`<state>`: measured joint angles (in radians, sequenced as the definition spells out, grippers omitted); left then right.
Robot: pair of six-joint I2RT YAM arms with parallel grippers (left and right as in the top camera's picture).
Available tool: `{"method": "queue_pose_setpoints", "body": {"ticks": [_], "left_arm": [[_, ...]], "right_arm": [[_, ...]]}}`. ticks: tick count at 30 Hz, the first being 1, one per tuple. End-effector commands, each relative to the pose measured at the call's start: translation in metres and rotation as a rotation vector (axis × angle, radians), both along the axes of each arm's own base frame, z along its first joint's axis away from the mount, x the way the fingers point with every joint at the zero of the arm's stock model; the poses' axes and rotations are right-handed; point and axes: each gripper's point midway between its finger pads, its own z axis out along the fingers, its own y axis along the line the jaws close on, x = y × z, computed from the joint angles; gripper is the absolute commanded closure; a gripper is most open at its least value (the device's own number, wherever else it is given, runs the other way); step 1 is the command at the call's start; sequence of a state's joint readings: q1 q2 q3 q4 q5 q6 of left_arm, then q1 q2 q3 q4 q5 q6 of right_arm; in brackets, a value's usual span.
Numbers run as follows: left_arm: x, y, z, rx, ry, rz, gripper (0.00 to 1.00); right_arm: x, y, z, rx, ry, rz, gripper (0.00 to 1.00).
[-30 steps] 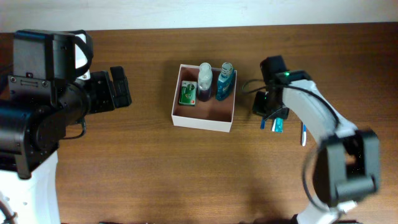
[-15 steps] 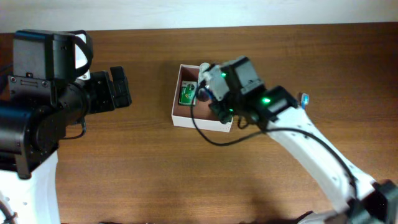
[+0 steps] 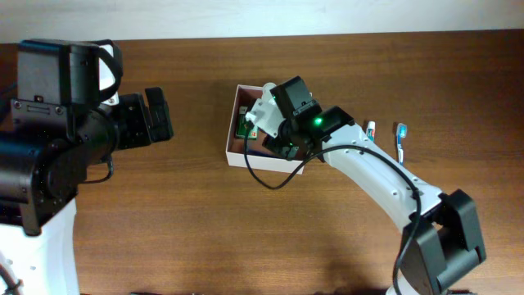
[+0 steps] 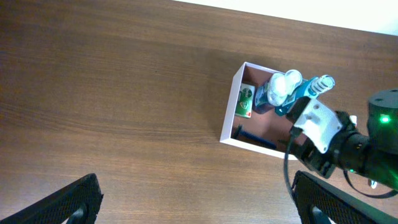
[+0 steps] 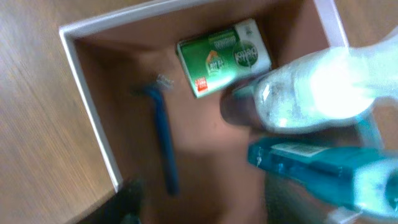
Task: Pack container
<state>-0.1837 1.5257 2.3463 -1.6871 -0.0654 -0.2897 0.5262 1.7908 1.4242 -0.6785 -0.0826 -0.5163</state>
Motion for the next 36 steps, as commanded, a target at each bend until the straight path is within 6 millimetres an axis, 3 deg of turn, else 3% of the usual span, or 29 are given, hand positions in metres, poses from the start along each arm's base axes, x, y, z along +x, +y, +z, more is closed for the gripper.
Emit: {"method": "queue_pose_setpoints", "body": {"ticks": [1,2,6,10,13,21,25,31,36], "left_arm": [[-0.001,0.004,0.003,0.019,-0.013,0.001,0.01],[-0.001,0.004,0.003,0.018,-0.013,0.002,0.01],[-0.001,0.004,0.003,0.018,-0.013,0.002,0.01],[-0.001,0.004,0.003,0.019,-0.013,0.001,0.01],[-0.001,0.004,0.003,0.018,-0.013,0.002,0.01],[-0.001,0.004,0.003,0.019,-0.013,0.002,0.01],[-0.001,0.004,0.003,0.019,-0.013,0.001,0.01],[-0.001,0.004,0.003,0.019,-0.013,0.002,0.01],[-0.001,0.004,0.003,0.019,-0.013,0.001,0.01]], "right_arm": [[0.019,-0.036,0.053,0.130,-0.036,-0.367,0.35],[0.022,-0.051,0.060,0.164,-0.026,-0.471,0.30],[0.028,-0.118,0.063,0.270,0.062,-0.841,0.28],[0.029,-0.190,0.042,0.316,0.165,-1.167,0.29],[0.030,-0.218,0.019,0.319,0.240,-1.254,0.33],[0.031,-0.249,-0.067,0.177,0.387,-1.386,0.39],[0.029,-0.251,-0.104,0.121,0.446,-1.395,0.44],[0.022,-0.253,-0.133,0.071,0.498,-1.429,0.51],[0.015,-0.253,-0.134,0.050,0.524,-1.431,0.76]]}}
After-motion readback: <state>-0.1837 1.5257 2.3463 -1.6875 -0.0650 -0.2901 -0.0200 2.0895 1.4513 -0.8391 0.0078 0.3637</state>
